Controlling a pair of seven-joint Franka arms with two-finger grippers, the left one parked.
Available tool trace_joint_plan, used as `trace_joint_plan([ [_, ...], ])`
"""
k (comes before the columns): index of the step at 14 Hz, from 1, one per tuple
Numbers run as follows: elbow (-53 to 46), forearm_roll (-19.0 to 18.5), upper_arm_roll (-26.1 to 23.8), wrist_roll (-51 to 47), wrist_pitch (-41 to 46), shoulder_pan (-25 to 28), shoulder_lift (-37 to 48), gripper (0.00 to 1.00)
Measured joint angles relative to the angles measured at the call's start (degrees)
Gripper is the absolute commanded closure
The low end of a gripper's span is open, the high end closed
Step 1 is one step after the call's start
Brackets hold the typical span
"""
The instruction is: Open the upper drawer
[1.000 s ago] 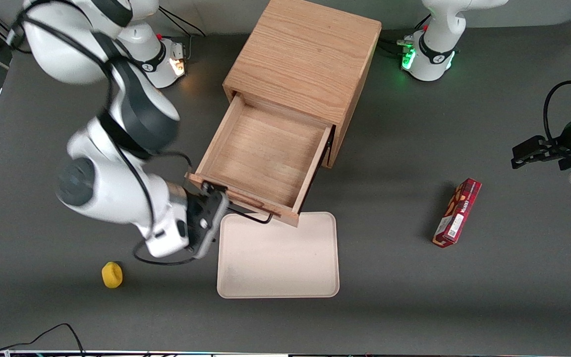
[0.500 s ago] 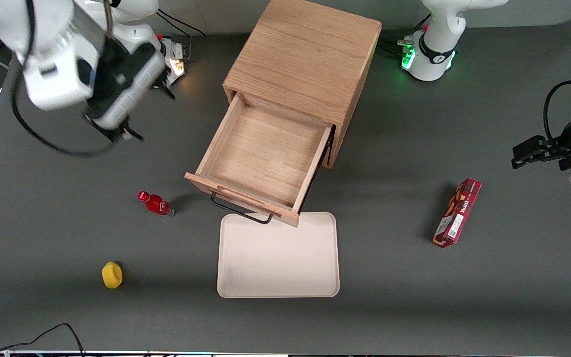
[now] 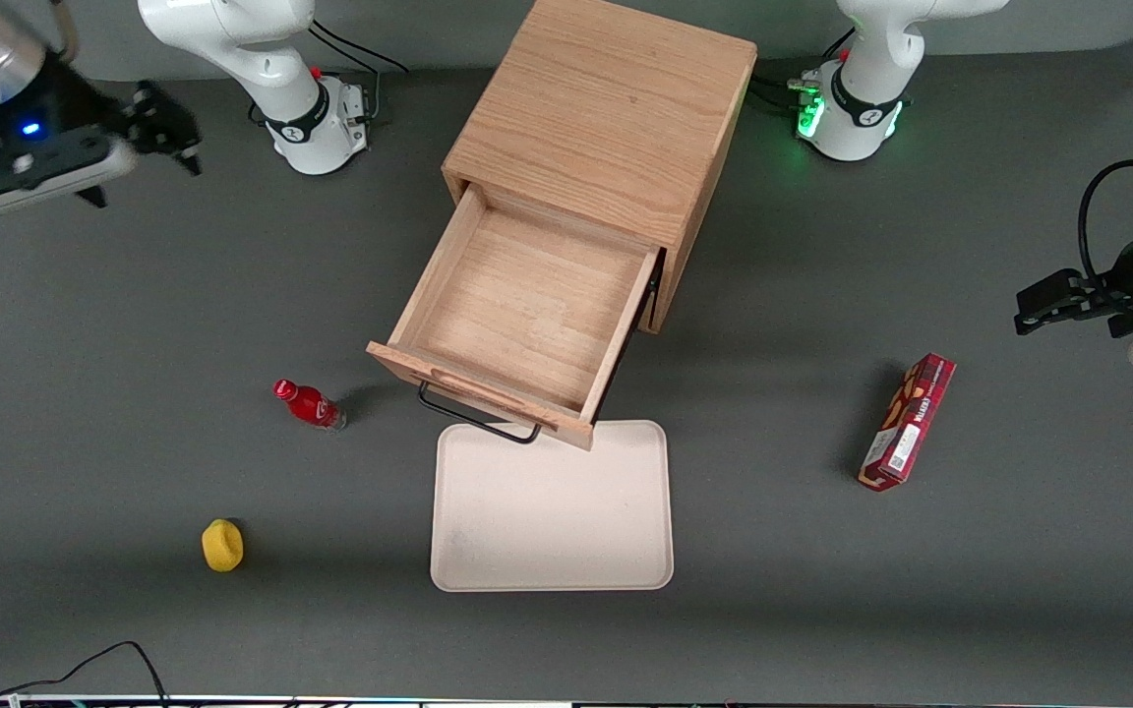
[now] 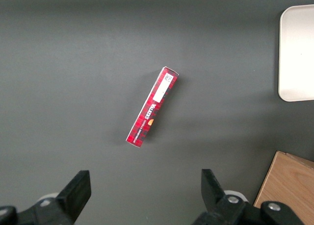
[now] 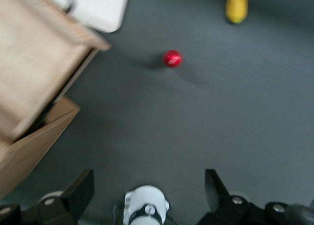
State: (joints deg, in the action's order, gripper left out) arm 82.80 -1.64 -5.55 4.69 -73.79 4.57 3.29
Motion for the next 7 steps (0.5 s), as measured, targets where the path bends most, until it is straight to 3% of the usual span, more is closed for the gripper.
trace_joint_plan([
  [4,25.8,0.3,8.7,1.2,-14.2,-0.3,16.1,0.00],
  [7,30.1,0.4,8.4,1.1,-16.5,0.0,19.8,0.00],
])
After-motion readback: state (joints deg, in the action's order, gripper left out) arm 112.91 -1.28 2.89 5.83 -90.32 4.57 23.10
